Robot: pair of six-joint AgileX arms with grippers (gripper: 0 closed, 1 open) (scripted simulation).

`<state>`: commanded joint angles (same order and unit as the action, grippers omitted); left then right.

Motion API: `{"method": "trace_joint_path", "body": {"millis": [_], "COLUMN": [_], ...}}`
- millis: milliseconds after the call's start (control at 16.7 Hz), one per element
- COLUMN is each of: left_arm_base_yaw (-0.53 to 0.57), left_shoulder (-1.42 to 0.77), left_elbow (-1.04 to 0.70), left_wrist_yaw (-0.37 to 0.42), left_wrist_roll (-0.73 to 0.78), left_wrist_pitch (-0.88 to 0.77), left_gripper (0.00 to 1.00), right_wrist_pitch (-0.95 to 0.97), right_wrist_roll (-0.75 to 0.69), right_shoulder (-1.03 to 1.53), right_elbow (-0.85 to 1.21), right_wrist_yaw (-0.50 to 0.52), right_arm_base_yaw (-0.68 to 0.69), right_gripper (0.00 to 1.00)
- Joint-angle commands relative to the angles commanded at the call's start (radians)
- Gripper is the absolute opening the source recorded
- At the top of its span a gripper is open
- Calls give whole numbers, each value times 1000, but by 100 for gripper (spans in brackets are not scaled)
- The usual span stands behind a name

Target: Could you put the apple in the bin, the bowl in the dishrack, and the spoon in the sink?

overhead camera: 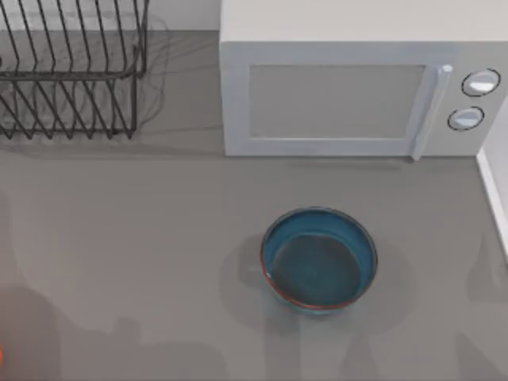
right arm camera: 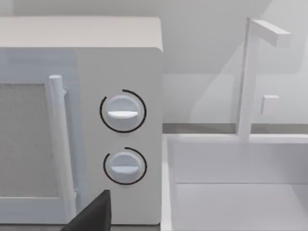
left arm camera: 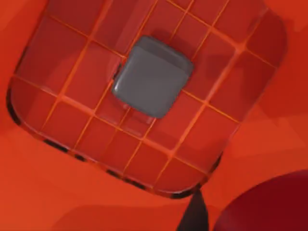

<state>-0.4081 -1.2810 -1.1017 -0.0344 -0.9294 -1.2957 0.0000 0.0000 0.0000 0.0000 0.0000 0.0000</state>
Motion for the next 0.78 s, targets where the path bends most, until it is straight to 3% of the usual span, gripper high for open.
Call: {"method": "trace_joint_path", "body": {"millis": [180,540,780], "left_arm_base_yaw": [-70,-68,-75], "left_shoulder": [68,69,54], "left_elbow": [52,54,146], "left_wrist_yaw": [5,9,8], "left_wrist_roll": [-78,-81,-75], "left_wrist_pitch": [13,17,128], "left_gripper": [0,0,0], "right_wrist_pitch": [0,0,0], "right_wrist_roll": [0,0,0], "right_shoulder": [0,0,0], "right_elbow": [0,0,0], "right_wrist_yaw": [0,0,0], "right_arm_base_yaw": [0,0,0], "right_gripper": [100,100,100]}}
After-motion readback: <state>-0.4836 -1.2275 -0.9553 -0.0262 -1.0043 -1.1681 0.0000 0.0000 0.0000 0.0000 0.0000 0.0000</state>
